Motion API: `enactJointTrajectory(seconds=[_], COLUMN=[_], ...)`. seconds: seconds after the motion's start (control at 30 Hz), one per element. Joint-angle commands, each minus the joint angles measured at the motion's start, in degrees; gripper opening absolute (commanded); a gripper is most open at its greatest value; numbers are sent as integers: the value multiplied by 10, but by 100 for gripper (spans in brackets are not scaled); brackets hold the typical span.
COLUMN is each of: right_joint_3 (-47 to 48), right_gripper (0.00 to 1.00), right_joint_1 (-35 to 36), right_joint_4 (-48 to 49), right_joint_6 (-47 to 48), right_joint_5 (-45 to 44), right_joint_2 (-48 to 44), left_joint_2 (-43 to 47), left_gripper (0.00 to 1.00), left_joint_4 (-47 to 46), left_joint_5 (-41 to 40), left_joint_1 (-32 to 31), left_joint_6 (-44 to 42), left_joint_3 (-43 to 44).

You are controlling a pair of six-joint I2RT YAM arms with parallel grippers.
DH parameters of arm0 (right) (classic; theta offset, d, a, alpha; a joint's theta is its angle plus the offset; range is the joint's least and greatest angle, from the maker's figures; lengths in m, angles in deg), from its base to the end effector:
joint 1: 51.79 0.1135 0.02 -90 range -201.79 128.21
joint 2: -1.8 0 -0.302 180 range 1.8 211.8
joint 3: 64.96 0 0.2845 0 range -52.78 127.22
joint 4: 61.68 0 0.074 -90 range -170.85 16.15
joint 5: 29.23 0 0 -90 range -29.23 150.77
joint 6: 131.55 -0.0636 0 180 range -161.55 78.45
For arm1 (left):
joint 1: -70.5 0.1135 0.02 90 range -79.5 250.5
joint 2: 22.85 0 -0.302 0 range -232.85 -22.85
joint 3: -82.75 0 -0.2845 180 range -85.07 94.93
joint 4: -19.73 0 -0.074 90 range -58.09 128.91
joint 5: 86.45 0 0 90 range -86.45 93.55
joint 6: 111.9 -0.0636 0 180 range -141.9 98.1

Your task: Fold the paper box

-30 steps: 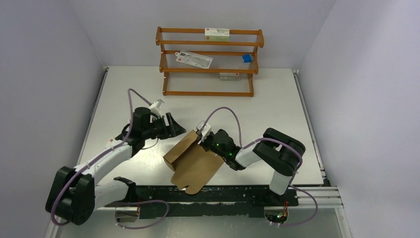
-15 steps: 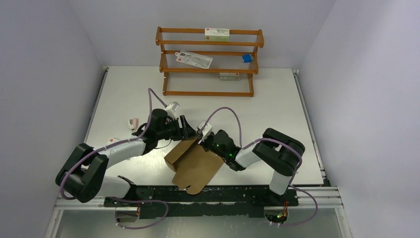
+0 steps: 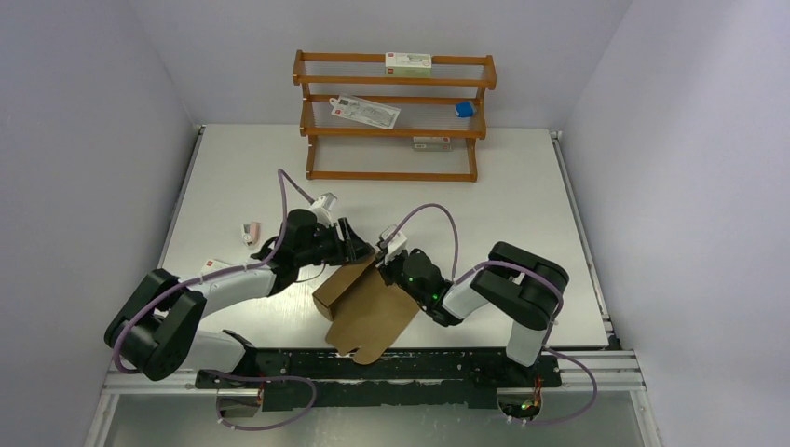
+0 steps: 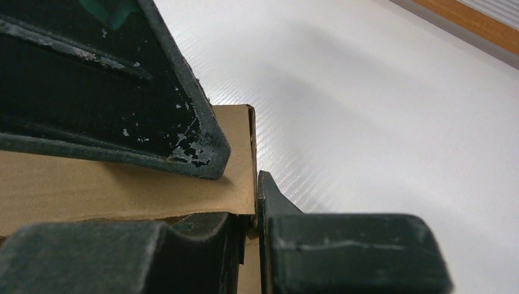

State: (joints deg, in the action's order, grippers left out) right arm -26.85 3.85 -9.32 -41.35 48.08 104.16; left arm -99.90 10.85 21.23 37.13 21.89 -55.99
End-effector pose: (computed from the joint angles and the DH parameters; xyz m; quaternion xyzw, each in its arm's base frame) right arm 0.2042 0.2739 0.1242 -0.2999 0.7146 0.2153 0.5943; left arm 0.2425 -0.1829 0.1805 0.0036 0.8459 -0.4248 0.3225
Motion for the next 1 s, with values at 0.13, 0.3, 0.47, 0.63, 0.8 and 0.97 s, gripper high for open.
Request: enactJointTrajectory(seconds=[0.13, 0.3, 0.47, 0.63, 0.8, 0.97], right_joint_3=[-1, 6, 17, 13, 8, -4], right_gripper=[12, 11, 13, 20, 36, 57], right_joint_1=[-5, -4, -2, 0, 1, 0], right_joint_4=[4, -8, -15, -6, -11, -36], right_joint_6=[-28, -52, -50, -38, -26, -17], right_joint_5=[-48, -80, -93, -77, -59, -55], right_joint_2=[21, 21, 22, 22, 10, -21], left_joint_2=[12, 21, 22, 40, 56, 73], left_gripper=[60, 60, 60, 61, 67, 71], left_joint_4=[-23, -26, -44, 21, 135, 236], left_joint_5=[51, 48, 55, 9, -83, -162], left_joint_1=[-32, -38, -48, -49, -49, -50], left_joint_6=[27, 34, 47, 11, -55, -111], left_joint_3=[-2, -4, -10, 11, 72, 145])
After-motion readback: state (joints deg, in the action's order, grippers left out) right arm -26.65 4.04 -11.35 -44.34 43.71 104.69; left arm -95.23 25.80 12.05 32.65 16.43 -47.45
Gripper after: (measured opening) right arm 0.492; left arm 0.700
